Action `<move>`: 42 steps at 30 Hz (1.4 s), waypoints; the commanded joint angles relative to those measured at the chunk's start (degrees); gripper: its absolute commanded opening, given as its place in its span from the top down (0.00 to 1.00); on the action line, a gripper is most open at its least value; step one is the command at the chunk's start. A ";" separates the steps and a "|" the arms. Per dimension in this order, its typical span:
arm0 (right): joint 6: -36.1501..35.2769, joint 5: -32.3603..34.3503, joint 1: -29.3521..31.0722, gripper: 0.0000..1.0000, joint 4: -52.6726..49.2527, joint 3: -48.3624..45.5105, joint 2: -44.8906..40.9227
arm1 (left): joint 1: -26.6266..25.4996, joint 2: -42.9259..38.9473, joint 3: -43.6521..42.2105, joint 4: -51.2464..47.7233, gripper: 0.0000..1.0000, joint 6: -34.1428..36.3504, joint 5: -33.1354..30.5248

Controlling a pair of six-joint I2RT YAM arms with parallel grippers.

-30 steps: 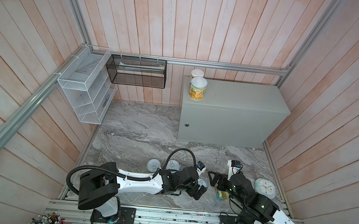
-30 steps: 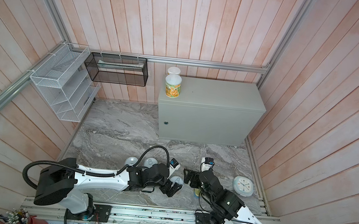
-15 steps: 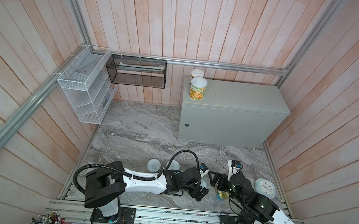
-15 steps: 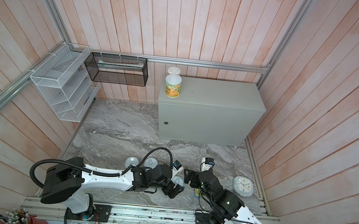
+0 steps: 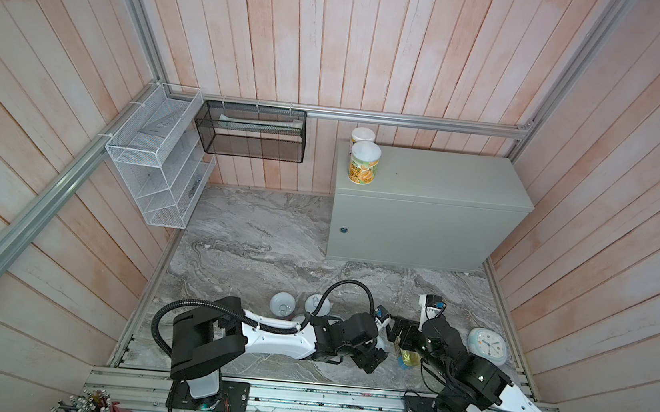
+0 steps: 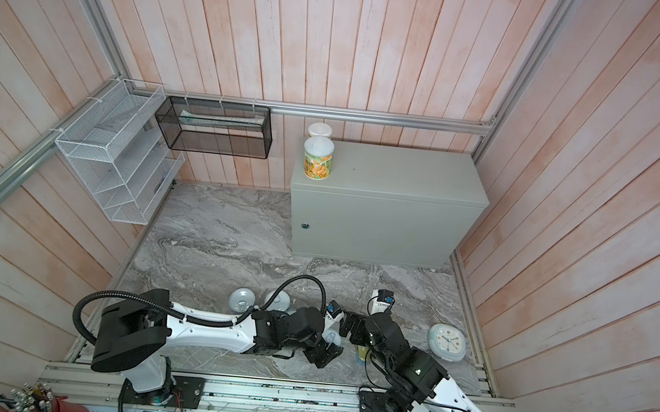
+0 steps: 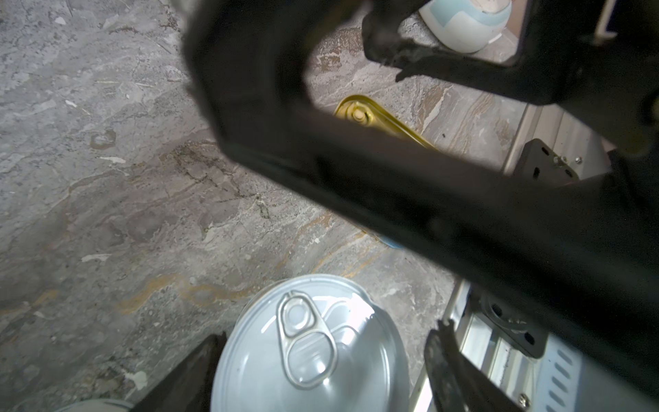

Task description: Place and organize the canned foods onto the counter

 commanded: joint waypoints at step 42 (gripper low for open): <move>-9.07 -6.31 -1.48 0.02 16.85 -3.15 3.55 | 14.22 -11.74 8.51 -18.31 0.52 4.21 8.05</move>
